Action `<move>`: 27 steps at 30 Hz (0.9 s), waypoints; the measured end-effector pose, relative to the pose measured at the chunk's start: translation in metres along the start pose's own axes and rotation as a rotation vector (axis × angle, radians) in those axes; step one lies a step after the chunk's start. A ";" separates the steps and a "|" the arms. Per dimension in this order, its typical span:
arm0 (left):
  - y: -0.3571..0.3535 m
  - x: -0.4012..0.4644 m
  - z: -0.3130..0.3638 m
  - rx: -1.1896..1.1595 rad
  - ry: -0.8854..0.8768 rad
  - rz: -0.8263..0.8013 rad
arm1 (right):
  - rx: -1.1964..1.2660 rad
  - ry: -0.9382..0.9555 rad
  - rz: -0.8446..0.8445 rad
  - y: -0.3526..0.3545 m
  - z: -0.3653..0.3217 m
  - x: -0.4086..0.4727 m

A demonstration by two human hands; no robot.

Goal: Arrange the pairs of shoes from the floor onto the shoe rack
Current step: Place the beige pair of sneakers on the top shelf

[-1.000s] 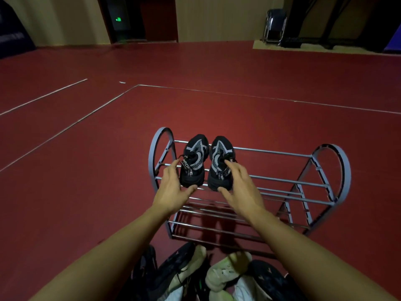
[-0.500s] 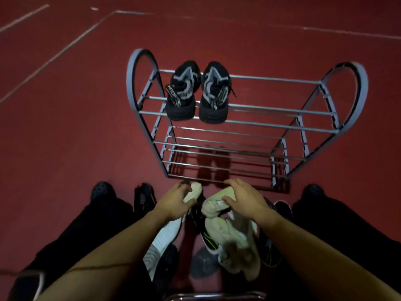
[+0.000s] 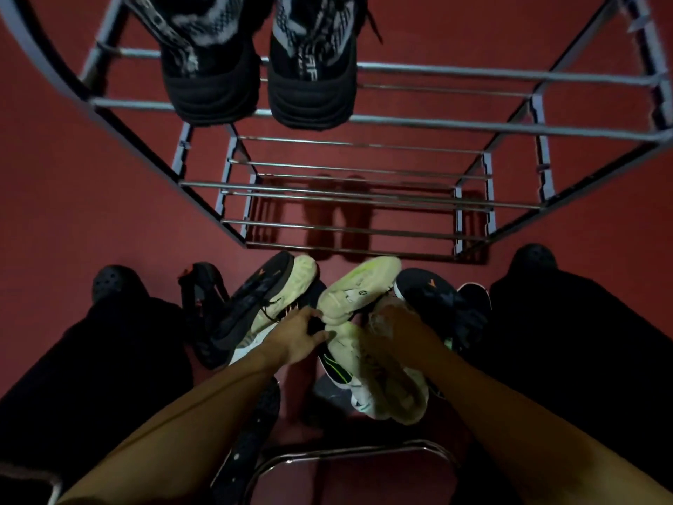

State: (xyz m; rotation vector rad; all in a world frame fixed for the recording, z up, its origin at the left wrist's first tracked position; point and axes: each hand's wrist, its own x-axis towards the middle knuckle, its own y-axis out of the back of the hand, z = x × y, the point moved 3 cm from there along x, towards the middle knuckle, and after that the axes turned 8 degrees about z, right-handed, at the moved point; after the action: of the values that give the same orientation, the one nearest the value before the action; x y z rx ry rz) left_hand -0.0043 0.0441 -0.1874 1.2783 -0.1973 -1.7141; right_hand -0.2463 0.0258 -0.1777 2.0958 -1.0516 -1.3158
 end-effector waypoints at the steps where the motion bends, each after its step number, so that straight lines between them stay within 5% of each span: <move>1: -0.004 0.009 0.001 -0.054 0.028 0.005 | -0.016 -0.013 -0.030 0.002 0.002 0.006; 5: -0.029 0.071 -0.019 -0.359 0.250 0.060 | -0.034 -0.023 -0.121 0.020 -0.001 0.020; 8: -0.032 0.086 -0.007 -0.415 0.296 0.077 | 0.051 -0.058 -0.025 0.032 0.010 0.031; 20: -0.023 0.096 -0.002 -0.351 0.301 -0.061 | 0.307 -0.222 0.096 0.050 0.029 0.058; 27: 0.015 0.091 -0.005 -0.583 0.214 -0.174 | 0.355 -0.132 0.203 0.063 0.025 0.062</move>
State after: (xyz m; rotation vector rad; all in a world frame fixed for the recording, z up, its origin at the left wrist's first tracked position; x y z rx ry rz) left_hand 0.0089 -0.0303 -0.2404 1.0417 0.5192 -1.5954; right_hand -0.2754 -0.0614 -0.1789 2.0943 -1.6107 -1.2535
